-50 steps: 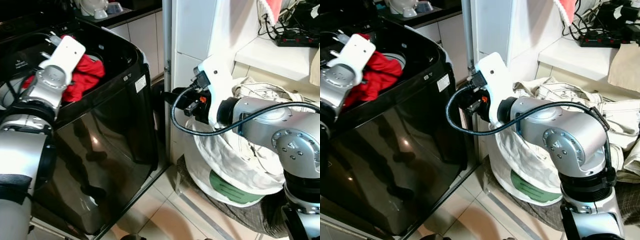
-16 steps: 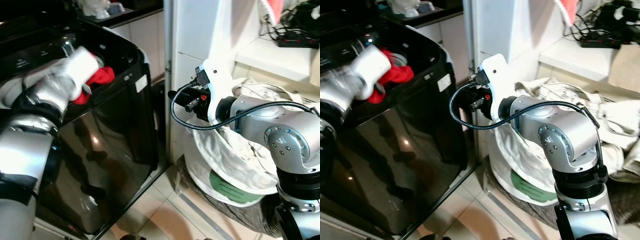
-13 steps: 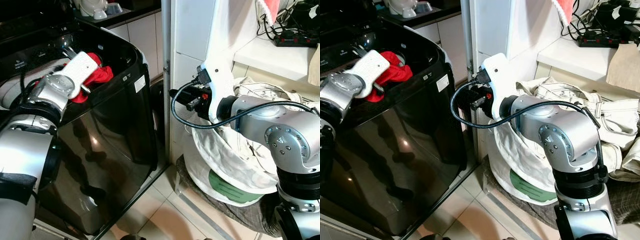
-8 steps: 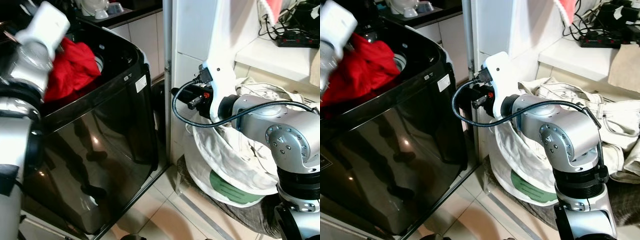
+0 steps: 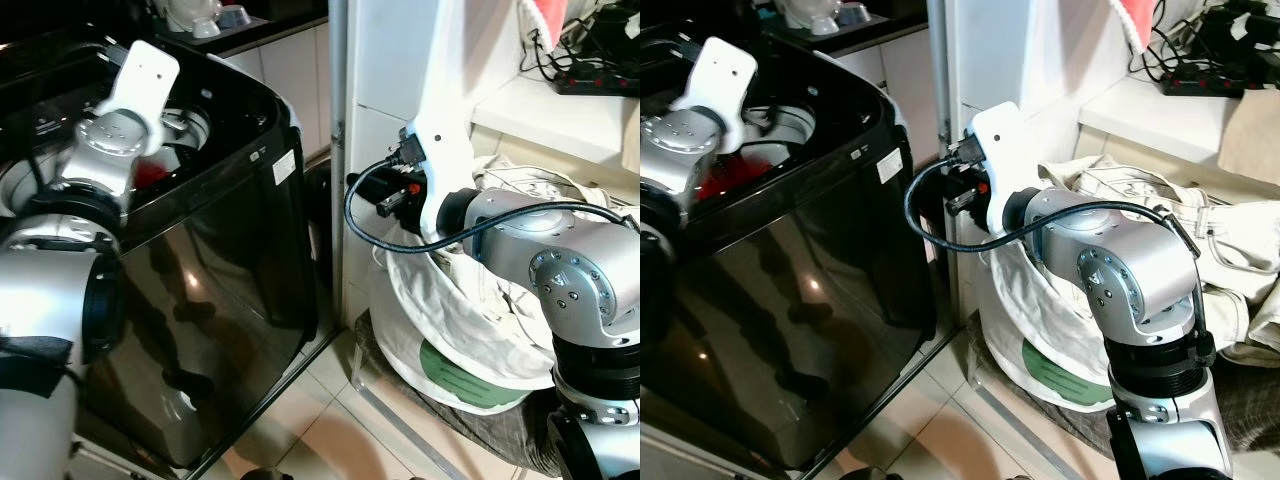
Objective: Clothes washing
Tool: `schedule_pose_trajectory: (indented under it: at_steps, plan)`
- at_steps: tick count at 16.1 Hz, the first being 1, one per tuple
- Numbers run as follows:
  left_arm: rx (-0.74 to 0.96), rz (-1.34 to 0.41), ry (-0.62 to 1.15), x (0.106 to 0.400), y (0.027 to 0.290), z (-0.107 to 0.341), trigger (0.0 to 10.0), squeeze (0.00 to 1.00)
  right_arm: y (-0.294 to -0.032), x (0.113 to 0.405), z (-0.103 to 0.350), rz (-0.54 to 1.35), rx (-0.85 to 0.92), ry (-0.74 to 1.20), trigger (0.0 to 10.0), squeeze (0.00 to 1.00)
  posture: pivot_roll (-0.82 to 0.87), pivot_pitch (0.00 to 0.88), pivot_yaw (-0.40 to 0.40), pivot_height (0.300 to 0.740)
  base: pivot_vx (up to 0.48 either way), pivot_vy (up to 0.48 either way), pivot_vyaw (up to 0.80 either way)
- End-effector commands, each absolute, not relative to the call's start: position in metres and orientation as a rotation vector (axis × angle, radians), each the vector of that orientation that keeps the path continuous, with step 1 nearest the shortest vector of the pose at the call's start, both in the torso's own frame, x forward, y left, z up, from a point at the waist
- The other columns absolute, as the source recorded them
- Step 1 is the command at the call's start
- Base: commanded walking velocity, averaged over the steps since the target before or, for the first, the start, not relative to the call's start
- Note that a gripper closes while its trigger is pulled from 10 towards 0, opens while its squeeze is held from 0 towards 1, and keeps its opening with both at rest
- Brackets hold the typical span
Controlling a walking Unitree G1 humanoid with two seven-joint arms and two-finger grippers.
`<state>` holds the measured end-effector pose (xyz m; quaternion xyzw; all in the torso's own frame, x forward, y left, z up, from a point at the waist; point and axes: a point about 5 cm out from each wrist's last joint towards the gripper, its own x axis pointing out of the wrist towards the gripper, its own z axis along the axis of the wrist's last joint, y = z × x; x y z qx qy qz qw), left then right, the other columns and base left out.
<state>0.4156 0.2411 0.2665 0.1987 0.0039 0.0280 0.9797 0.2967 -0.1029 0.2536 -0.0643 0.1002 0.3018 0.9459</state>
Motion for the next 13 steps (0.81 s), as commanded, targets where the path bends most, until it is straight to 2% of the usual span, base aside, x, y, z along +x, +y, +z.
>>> schedule_pose_trajectory:
  at_steps: [1, 2, 4, 5, 7, 10, 12, 13]
  plan:
    - [0.293, 0.141, -0.121, 0.413, 0.249, 0.282, 10.0, 0.00, -0.111, 0.297, 0.254, 0.533, -0.143, 0.162, 10.0, 0.00, -0.12, 0.000, 0.111, 0.740, 0.000, 0.000, 0.00]
    - [0.247, 0.103, -0.138, 0.413, 0.244, 0.279, 10.0, 0.00, -0.114, 0.298, 0.254, 0.495, -0.141, 0.142, 10.0, 0.00, -0.12, 0.000, 0.110, 0.740, 0.000, 0.000, 0.00]
    - [0.177, -0.063, -0.157, 0.403, 0.216, 0.245, 10.0, 0.00, -0.127, 0.301, 0.249, 0.287, -0.186, 0.072, 10.0, 0.00, -0.12, 0.000, 0.118, 0.740, 0.000, 0.000, 0.00]
    - [0.157, -0.085, -0.162, 0.398, 0.211, 0.238, 10.0, 0.00, -0.129, 0.301, 0.247, 0.244, -0.213, 0.047, 10.0, 0.00, -0.12, 0.000, 0.118, 0.740, 0.000, 0.000, 0.00]
    - [0.076, -0.028, -0.212, 0.367, 0.197, 0.211, 10.0, 0.00, -0.138, 0.302, 0.229, 0.158, -0.294, 0.049, 10.0, 0.00, -0.11, 0.000, 0.109, 0.740, 0.000, 0.000, 0.00]
    - [-0.015, -0.041, -0.203, 0.326, 0.177, 0.182, 10.0, 0.00, -0.135, 0.294, 0.214, 0.227, -0.143, 0.052, 10.0, 0.00, -0.09, 0.000, 0.083, 0.740, 0.000, 0.000, 0.00]
    - [0.015, -0.102, -0.159, 0.299, 0.165, 0.170, 10.0, 0.00, -0.133, 0.287, 0.196, 0.258, -0.152, 0.087, 10.0, 0.00, -0.09, 0.000, 0.069, 0.740, 0.000, 0.000, 0.00]
    - [-0.009, -0.080, -0.088, 0.286, 0.164, 0.161, 10.0, 0.00, -0.129, 0.285, 0.190, 0.291, -0.176, 0.100, 10.0, 0.00, -0.09, 0.000, 0.061, 0.740, 0.000, 0.000, 0.00]
